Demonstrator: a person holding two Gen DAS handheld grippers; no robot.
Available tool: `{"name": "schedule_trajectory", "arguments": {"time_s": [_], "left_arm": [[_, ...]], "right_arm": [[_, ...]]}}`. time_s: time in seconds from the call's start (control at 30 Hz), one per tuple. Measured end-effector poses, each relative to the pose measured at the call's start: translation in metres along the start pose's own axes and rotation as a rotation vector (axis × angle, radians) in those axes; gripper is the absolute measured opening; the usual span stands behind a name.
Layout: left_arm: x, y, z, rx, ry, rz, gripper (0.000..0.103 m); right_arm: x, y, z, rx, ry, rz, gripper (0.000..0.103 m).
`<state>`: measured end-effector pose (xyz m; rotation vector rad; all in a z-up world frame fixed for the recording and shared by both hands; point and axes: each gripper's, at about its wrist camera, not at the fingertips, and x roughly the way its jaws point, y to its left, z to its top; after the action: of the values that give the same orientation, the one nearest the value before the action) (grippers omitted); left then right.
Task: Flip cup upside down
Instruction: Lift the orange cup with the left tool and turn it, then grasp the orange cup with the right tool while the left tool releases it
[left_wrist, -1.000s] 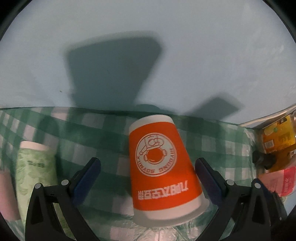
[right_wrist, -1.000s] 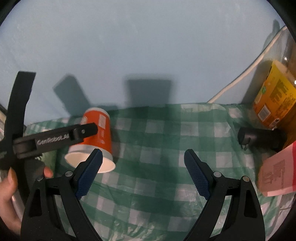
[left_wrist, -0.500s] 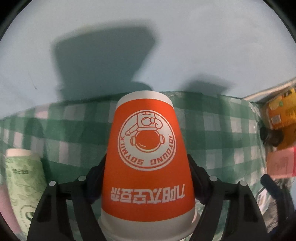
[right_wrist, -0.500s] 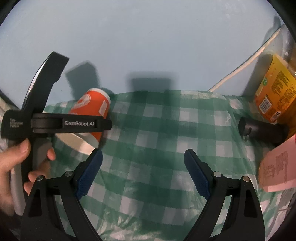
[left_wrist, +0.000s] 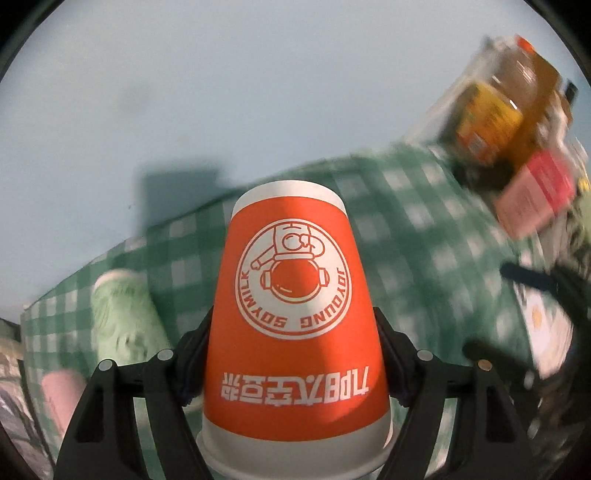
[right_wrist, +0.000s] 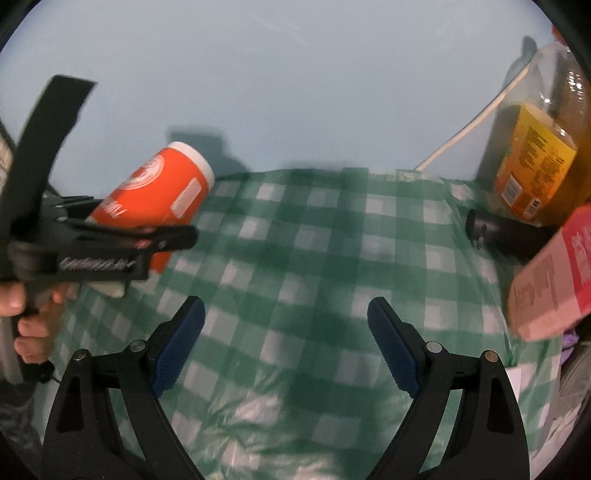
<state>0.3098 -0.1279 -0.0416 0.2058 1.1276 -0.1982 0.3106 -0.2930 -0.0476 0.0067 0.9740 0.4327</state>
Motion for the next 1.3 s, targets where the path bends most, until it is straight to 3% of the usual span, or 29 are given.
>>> {"name": "schedule_trajectory", "arguments": {"time_s": [0.5, 0.97, 1.07, 1.3], "left_arm": [[-0.021, -0.002, -0.114, 0.022, -0.022, -0.076, 0.078], [0.002, 0.006, -0.124, 0.009, 0.039, -0.088, 0.079], [0.001, 0.006, -0.124, 0.007, 0.041, -0.088, 0.085], [-0.012, 0.008, -0.121, 0.007, 0.023, -0.081, 0.085]], "right_arm": [[-0.016, 0.056, -0.065, -0.038, 0.018, 0.053, 0.089], [0.006, 0.082, -0.078, -0.03, 0.078, 0.082, 0.089], [0.006, 0.083, -0.077, -0.03, 0.076, 0.081, 0.089], [0.003, 0.085, -0.076, -0.019, 0.067, 0.088, 0.089]]}}
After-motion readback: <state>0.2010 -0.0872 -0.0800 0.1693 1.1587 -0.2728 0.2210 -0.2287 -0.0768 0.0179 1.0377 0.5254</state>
